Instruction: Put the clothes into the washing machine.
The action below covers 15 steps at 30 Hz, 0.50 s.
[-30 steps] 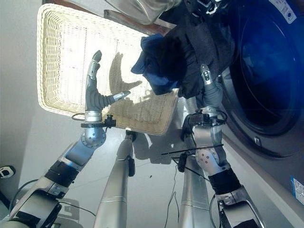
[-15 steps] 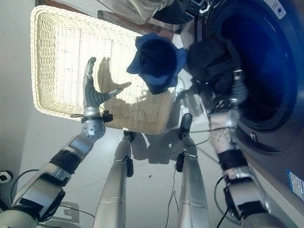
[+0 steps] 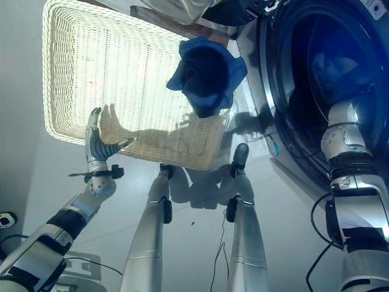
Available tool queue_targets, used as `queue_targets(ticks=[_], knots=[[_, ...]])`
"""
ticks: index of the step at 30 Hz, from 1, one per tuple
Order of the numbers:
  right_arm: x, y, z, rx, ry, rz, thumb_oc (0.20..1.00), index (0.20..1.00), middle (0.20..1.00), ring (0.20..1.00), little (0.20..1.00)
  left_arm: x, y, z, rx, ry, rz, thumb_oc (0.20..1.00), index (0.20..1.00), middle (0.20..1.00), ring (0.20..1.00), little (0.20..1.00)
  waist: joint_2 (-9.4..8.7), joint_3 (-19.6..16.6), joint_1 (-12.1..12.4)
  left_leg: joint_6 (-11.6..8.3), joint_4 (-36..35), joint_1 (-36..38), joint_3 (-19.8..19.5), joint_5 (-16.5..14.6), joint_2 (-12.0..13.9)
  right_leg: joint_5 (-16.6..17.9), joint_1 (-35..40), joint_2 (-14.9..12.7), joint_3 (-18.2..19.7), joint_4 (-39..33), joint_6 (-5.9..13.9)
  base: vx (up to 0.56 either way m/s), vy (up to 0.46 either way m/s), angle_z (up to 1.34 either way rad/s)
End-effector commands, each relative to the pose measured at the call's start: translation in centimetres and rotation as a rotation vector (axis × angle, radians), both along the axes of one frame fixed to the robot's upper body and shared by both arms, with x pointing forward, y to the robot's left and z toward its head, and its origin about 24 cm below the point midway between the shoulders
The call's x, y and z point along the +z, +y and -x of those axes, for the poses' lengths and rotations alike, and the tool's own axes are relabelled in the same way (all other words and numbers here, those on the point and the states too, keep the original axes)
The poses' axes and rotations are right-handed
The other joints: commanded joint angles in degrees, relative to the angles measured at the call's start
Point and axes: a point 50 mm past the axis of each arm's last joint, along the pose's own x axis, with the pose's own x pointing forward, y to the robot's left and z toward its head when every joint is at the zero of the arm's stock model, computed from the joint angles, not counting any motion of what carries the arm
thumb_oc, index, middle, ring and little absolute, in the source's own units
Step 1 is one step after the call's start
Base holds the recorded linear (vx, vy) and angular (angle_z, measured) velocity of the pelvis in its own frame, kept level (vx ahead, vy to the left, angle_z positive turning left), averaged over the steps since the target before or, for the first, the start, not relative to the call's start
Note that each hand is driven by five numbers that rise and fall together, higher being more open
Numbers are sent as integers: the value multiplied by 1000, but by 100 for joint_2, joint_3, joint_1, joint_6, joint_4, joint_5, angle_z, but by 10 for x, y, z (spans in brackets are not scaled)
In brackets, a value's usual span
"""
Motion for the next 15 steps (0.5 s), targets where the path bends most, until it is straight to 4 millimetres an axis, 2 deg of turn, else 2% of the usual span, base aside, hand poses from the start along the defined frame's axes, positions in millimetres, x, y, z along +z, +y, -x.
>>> queue_targets(ticks=[1, 4, 5, 6, 8, 9, 11, 15], knots=[[74, -50, 65, -194, -33, 297, 1000, 1000, 1000, 1000, 1000, 16, 7, -1, -13, -74, 45, 1000, 1000, 1000, 1000, 1000, -78, -91, -264, 291, 204, 212, -6, -300, -482, -95, 415, 418, -581, 137, 400, 0, 0, 0], [61, -52, 46, -81, 134, 288, 1000, 1000, 1000, 1000, 1000, 26, 3, -5, -50, -90, 35, 1000, 1000, 1000, 1000, 1000, -75, -91, -226, 293, 204, 194, -31, -299, -510, -89, 402, 391, -607, 121, 399, 3, -11, 1], [53, -54, 37, -17, 221, 275, 1000, 1000, 1000, 1000, 1000, 29, 0, -6, -67, -96, 28, 1000, 1000, 1000, 1000, 1000, -67, -91, -216, 298, 204, 187, -38, -300, -522, -86, 399, 382, -618, 115, 396, 15, -42, 1], [36, -58, 20, 101, 410, 275, 1000, 1000, 1000, 1000, 1000, 33, -6, -8, -102, -104, 15, 1000, 1000, 1000, 1000, 1000, -48, -91, -177, 311, 212, 175, -54, -305, -556, -64, 390, 371, -630, 86, 389, 15, -38, 1], [28, -59, 13, 165, 494, 273, 1000, 1000, 1000, 1000, 1000, 36, -9, -9, -114, -109, 11, 1000, 1000, 1000, 1000, 1000, -41, -91, -158, 322, 212, 162, -60, -305, -568, -64, 379, 361, -643, 83, 382, 6, -16, 1], [15, -61, 5, 220, 588, 268, 1000, 1000, 1000, 1000, 1000, 39, -13, -10, -134, -115, 8, 1000, 1000, 1000, 1000, 1000, -23, -91, -114, 347, 204, 159, -69, -304, -586, -42, 373, 361, -661, 67, 371, 13, -38, 2], [10, -60, 1, 225, 656, 292, 1000, 1000, 1000, 1000, 1000, 42, -16, -11, -144, -121, 7, 1000, 1000, 1000, 1000, 1000, -14, -91, -99, 354, 188, 153, -61, -296, -579, -43, 368, 350, -684, 71, 371, 14, -45, 3], [7, -40, -16, 235, 791, 397, 1000, 1000, 1000, 1000, 1000, 49, -22, -13, -178, -137, 38, 1000, 1000, 1000, 1000, 1000, 20, -91, -36, 380, 196, 97, -69, -303, -596, -38, 311, 314, -742, 99, 377, 7, -25, 2]])
